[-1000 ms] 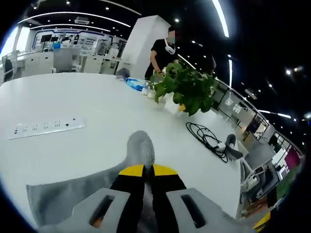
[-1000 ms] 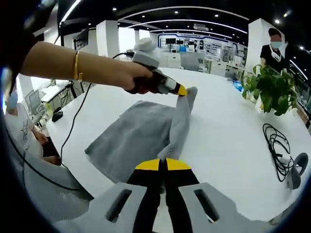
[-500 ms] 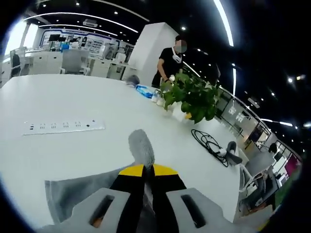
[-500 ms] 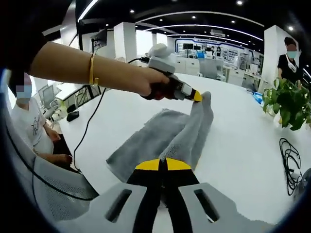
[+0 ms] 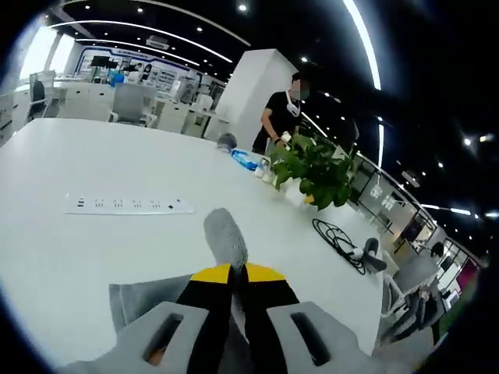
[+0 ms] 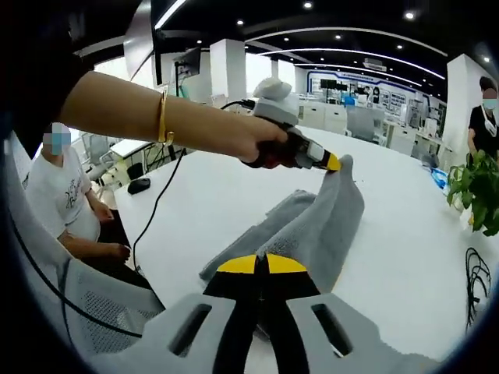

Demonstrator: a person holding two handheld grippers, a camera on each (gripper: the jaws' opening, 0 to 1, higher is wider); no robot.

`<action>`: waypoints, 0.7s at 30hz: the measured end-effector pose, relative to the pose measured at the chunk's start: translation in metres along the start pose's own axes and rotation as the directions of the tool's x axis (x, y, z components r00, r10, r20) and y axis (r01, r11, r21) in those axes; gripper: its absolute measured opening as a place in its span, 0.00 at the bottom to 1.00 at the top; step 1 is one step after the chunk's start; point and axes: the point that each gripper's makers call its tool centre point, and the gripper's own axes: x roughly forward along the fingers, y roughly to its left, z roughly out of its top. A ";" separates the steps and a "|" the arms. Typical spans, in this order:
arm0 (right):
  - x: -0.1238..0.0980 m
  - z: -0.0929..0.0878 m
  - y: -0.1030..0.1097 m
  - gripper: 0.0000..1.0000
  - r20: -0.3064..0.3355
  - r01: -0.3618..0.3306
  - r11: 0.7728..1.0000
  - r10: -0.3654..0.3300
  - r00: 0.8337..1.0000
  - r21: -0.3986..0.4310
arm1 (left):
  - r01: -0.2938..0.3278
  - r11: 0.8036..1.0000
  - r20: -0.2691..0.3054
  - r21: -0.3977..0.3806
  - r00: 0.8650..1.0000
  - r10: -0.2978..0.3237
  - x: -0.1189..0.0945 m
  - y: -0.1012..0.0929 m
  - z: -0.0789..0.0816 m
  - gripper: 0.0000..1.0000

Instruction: Fold the towel on the table until its edges align and the towel forms a compact rectangular stack.

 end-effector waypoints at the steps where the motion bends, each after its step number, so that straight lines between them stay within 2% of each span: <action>1: 0.001 0.000 0.001 0.00 -0.001 -0.003 1.000 0.003 1.000 0.000 | -0.004 1.000 0.000 -0.002 1.000 0.004 -0.002 0.004 -0.002 0.04; 6: 0.025 -0.011 0.017 0.00 -0.036 -0.043 0.999 0.042 0.998 -0.013 | -0.021 0.999 0.000 -0.049 1.000 0.021 -0.009 0.014 -0.014 0.04; 8: 0.034 -0.015 0.022 0.00 -0.055 -0.056 0.998 0.054 0.997 -0.028 | -0.032 0.997 -0.009 -0.063 0.999 0.031 -0.007 0.031 -0.028 0.04; 10: 0.042 -0.017 0.028 0.00 -0.066 -0.068 0.997 0.066 0.996 -0.030 | -0.040 0.997 -0.017 -0.071 0.999 0.039 -0.010 0.028 -0.028 0.04; 14: 0.057 -0.019 0.037 0.00 -0.088 -0.099 0.994 0.094 0.992 -0.050 | -0.066 0.994 -0.028 -0.085 0.998 0.063 -0.010 0.050 -0.040 0.05; 21: 0.078 -0.030 0.052 0.00 -0.134 -0.140 0.986 0.127 0.983 -0.089 | -0.093 0.990 -0.054 -0.103 0.995 0.088 -0.011 0.069 -0.050 0.05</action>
